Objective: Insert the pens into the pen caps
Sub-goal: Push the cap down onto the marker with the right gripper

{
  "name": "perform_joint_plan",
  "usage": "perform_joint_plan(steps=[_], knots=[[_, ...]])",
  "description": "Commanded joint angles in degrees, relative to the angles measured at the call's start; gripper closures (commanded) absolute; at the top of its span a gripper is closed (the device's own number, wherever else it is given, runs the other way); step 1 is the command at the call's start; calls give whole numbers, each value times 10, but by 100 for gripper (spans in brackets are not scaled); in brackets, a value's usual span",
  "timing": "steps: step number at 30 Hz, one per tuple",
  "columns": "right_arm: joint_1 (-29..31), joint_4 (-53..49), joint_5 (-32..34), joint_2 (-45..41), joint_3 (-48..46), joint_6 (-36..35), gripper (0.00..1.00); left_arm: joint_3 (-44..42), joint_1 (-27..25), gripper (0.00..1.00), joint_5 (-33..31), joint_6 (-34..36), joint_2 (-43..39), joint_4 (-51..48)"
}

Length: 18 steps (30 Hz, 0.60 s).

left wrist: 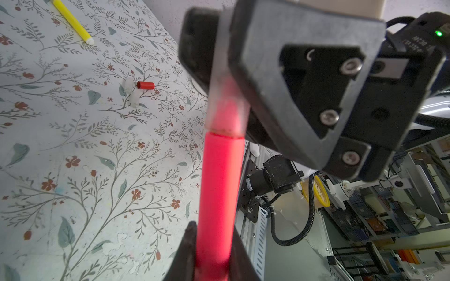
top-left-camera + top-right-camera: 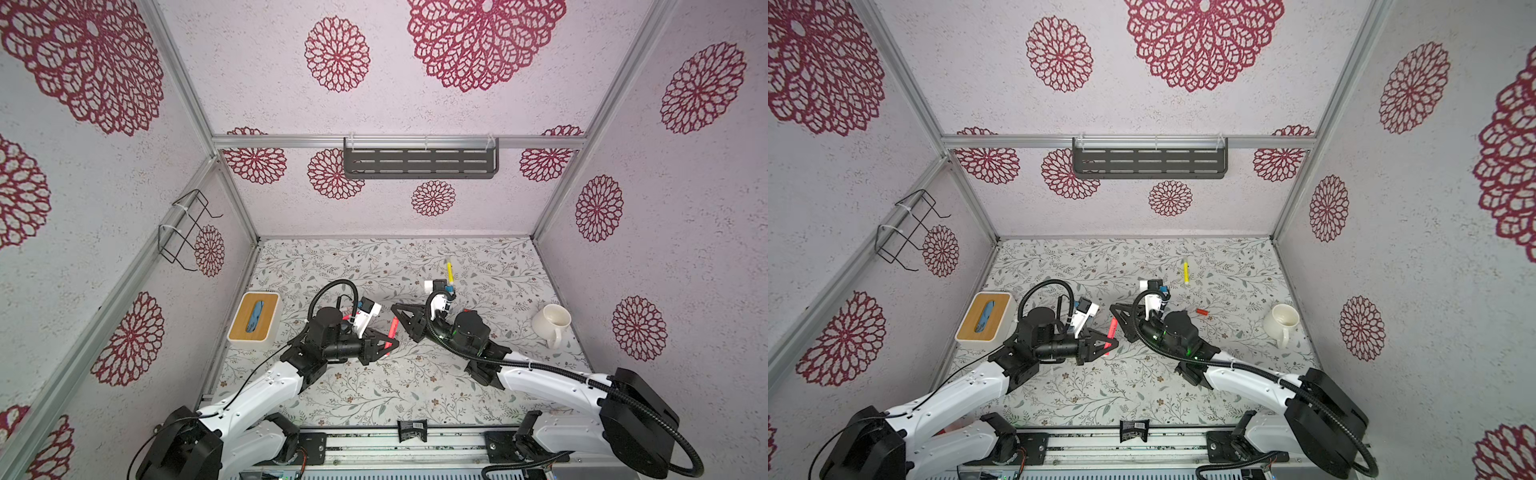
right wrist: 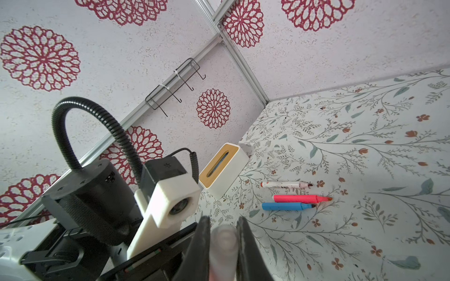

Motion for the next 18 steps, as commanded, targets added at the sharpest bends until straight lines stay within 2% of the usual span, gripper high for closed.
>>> perform_joint_plan(steps=[1, 7, 18], knots=[[91, -154, -227, 0, -59, -45, 100, 77, 69, 100, -180, -86, -2, 204], [105, -125, -261, 14, -60, -45, 100, 60, 79, 100, -157, -119, 6, 263], [106, -218, -197, -32, -18, -69, 100, 53, 80, 100, -169, -89, -12, 207]])
